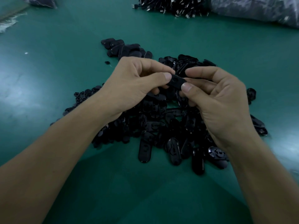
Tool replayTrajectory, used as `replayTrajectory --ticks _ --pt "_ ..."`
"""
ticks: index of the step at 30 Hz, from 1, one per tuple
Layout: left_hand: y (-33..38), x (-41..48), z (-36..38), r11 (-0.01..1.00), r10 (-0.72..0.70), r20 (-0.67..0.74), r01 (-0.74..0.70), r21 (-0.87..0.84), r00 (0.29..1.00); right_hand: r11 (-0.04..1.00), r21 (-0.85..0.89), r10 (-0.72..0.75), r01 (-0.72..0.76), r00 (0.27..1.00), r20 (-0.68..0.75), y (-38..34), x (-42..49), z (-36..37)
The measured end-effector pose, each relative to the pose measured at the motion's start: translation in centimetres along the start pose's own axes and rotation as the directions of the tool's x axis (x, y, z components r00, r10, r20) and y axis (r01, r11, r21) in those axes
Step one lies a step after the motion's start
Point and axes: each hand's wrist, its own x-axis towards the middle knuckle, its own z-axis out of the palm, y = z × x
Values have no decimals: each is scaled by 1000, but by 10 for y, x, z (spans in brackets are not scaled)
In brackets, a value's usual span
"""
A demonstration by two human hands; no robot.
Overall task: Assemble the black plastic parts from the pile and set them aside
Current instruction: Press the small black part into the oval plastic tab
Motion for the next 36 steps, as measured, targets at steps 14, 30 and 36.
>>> replayTrajectory --ticks 14,30,36 --pt "-2 2 -11 999 -26 -39 24 -43 999 978 -195 -85 75 996 -41 5 -2 5" --pt "0 1 -10 996 -59 29 61 -69 998 1000 24 13 -12 999 -37 1 -2 3" --pt "1 0 -9 995 -77 59 80 -61 995 998 51 23 -21 999 -36 2 -2 4"
